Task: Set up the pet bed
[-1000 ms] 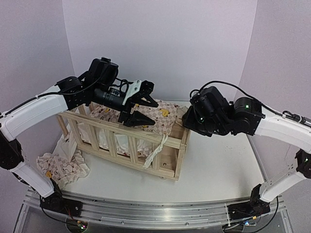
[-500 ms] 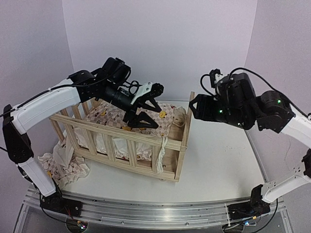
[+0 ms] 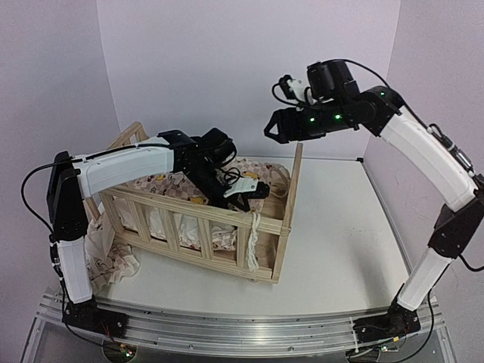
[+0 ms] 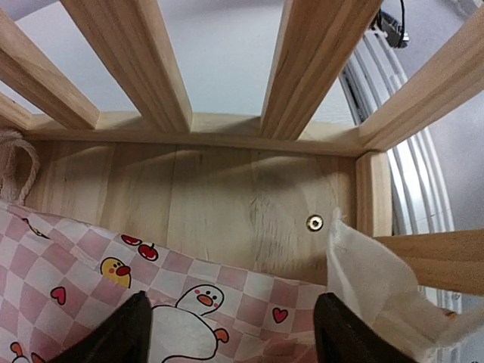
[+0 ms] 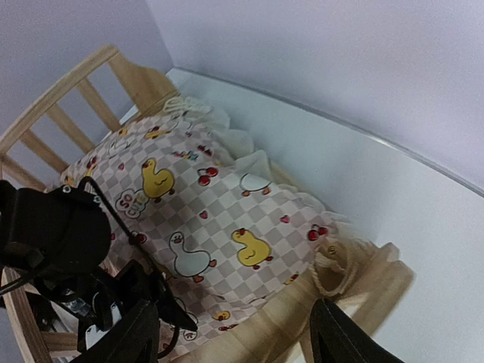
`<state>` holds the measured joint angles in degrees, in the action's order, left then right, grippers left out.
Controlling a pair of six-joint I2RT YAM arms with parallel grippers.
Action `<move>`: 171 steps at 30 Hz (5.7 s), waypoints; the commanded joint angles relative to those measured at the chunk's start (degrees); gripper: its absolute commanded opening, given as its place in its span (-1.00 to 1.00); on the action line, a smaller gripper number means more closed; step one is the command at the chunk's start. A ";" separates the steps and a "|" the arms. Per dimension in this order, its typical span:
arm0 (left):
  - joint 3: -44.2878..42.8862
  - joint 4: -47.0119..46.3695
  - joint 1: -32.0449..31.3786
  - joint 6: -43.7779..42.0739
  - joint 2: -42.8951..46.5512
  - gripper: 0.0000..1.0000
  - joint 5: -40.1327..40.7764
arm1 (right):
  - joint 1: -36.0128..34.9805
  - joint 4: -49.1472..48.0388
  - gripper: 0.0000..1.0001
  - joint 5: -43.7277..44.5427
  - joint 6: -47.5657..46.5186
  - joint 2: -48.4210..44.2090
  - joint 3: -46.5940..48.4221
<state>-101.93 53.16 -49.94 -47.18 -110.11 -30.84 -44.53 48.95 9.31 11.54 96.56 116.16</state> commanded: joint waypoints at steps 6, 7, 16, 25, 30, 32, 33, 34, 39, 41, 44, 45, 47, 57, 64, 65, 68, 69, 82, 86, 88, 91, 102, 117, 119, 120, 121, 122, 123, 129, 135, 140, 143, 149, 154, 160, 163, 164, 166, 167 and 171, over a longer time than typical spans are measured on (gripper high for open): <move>4.78 -9.47 2.36 -6.96 0.20 -0.89 4.73 | 1.50 1.35 0.39 -11.29 -2.46 7.92 6.12; 4.05 -10.61 3.12 -5.96 0.14 -0.99 4.69 | 1.92 1.18 0.39 -11.67 -2.10 8.25 6.13; -6.00 -25.87 13.82 7.29 -2.13 -1.00 10.19 | 6.05 0.02 0.39 -23.34 -1.42 9.39 5.67; -3.69 -33.80 15.23 16.75 3.42 -1.00 4.77 | 6.57 -4.42 0.17 -39.37 3.33 9.61 -3.93; -2.75 -34.85 15.23 18.57 4.80 -1.00 4.00 | 6.45 -11.25 -0.05 -40.67 5.42 10.74 -6.92; -2.55 -34.75 15.23 18.44 5.04 -1.00 3.98 | 6.11 -11.39 -0.15 -40.22 5.24 11.87 -6.89; -2.34 -34.80 15.23 18.33 5.16 -1.00 4.19 | 5.51 -11.42 -0.21 -40.70 4.77 12.30 -7.20; -1.91 -35.09 15.23 18.19 5.31 -1.00 4.60 | 4.96 -11.42 -0.23 -41.11 3.91 12.48 -7.59; 0.41 -36.52 15.23 17.64 5.62 -1.00 4.66 | 0.88 -10.61 -0.23 -32.81 -0.55 11.77 -9.82; 1.24 -36.96 15.23 17.90 5.68 -1.00 3.40 | -0.36 -10.39 -0.18 -27.15 -0.67 11.48 -10.98; 2.18 -37.79 15.23 19.22 5.72 -1.00 1.47 | -2.62 -10.51 -0.01 -20.89 -0.88 11.85 -12.91; 2.57 -38.16 15.23 19.61 5.84 -1.00 0.98 | -3.24 -10.54 0.01 -20.22 -0.62 12.35 -13.16; 3.41 -39.00 15.23 20.04 6.33 -1.00 0.21 | -4.73 -10.57 0.03 -18.29 -0.13 13.75 -13.16; 7.25 -43.18 15.23 21.20 8.94 -1.00 -2.37 | -6.96 -11.85 -0.75 -6.31 4.34 18.11 -11.39; 10.55 -41.95 15.17 18.18 9.80 -1.00 -7.38 | -7.20 -11.79 -1.00 -4.66 2.70 7.59 -16.03; 10.79 -41.28 15.05 17.86 9.53 -1.00 -9.18 | -7.43 -11.71 -1.00 -5.60 1.93 5.40 -17.28; 10.84 -39.19 13.86 16.10 8.72 -1.00 -12.89 | -7.80 -10.11 -1.00 -9.54 0.15 0.11 -19.84; 10.71 -38.72 13.34 15.49 8.50 -1.00 -13.80 | -7.83 -8.97 -1.00 -11.13 -0.26 -1.00 -20.01; 9.09 -36.19 10.04 13.05 6.23 -1.00 -18.16 | -7.81 8.17 -1.00 -11.83 0.52 -4.33 -13.81; 9.03 -33.61 9.79 9.79 6.22 -0.95 -18.35 | -7.78 11.26 -0.51 -10.04 2.55 -4.16 -12.30; 9.33 -31.53 9.52 6.72 6.16 -0.79 -18.34 | -7.84 11.54 -0.07 -9.56 3.17 -5.71 -12.67; 9.47 -28.01 9.05 3.05 5.75 -0.54 -18.42 | -7.71 11.29 0.08 -6.36 4.67 -8.78 -11.23; 2.15 -21.58 8.99 1.07 3.19 -0.24 -19.05 | 4.65 10.69 -0.20 -5.24 19.92 -22.44 -29.12; -20.13 -6.11 11.18 -2.00 4.12 0.25 -17.79 | 9.29 -36.63 -0.49 -35.30 38.09 -38.84 -75.56; -22.33 2.60 10.33 -8.21 5.24 0.31 -20.29 | 8.42 -38.81 -0.49 -35.38 39.68 -39.59 -77.99; -22.12 6.02 9.33 -10.94 5.99 0.33 -20.01 | 7.54 -40.54 -0.48 -35.22 40.61 -39.47 -78.98; -21.27 9.28 7.82 -13.27 6.85 0.35 -18.71 | 6.22 -42.89 -0.46 -35.01 41.69 -39.00 -79.81; -20.11 12.81 5.96 -15.33 7.74 0.37 -17.11 | 4.57 -45.30 -0.44 -34.81 42.66 -38.22 -80.29; -18.38 15.78 4.47 -17.68 8.55 0.39 -15.57 | 3.04 -47.60 -0.41 -34.33 43.59 -36.99 -80.45; -14.85 20.76 1.99 -16.89 8.81 0.40 -18.33 | -5.00 -50.96 -0.38 -28.40 47.65 -32.42 -80.28; -11.96 14.74 2.20 -9.26 7.78 0.34 -18.79 | -8.16 -52.47 -0.34 -22.99 50.45 -30.36 -80.34; -13.62 -0.43 5.67 4.53 1.45 0.22 -15.76 | -10.25 -52.75 -0.32 -16.77 51.68 -29.67 -80.97; -20.92 5.21 5.13 4.13 -6.33 0.23 -14.23 | -10.54 -52.74 -0.32 -14.98 51.64 -29.88 -81.36; -17.02 10.21 1.50 -7.09 -9.56 0.57 -8.38 | -10.77 -52.74 -0.31 -13.44 51.56 -31.04 -82.34; -16.85 17.84 -0.95 -19.86 -12.12 0.65 -9.26 | -10.76 -52.73 -0.30 -13.66 51.53 -30.45 -82.46; -22.76 28.52 -1.49 -24.62 -18.46 0.68 -18.13 | -10.75 -52.80 -0.28 -13.98 51.36 -29.12 -81.44; -21.48 28.58 -1.78 -24.88 -19.66 0.68 -18.63 | -10.78 -52.81 -0.28 -14.10 51.22 -28.73 -80.99; -20.19 28.21 -1.97 -25.96 -19.62 0.67 -18.18 | -10.82 -52.81 -0.28 -14.08 51.20 -28.66 -80.92; -18.38 26.00 -2.29 -25.56 -19.67 0.61 -17.33 | -10.79 -52.82 -0.27 -13.99 51.12 -28.50 -80.87; -17.51 24.81 -2.39 -25.17 -19.70 0.57 -16.82 | -10.77 -52.82 -0.27 -14.00 51.12 -28.42 -80.86; -14.39 15.81 -2.54 -20.90 -18.57 -0.08 -16.08 | -10.77 -52.82 -0.27 -14.32 51.14 -28.10 -80.74</move>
<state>-118.48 74.39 -51.97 -70.53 -130.16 -46.37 -55.05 -2.64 -6.66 63.13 66.53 34.01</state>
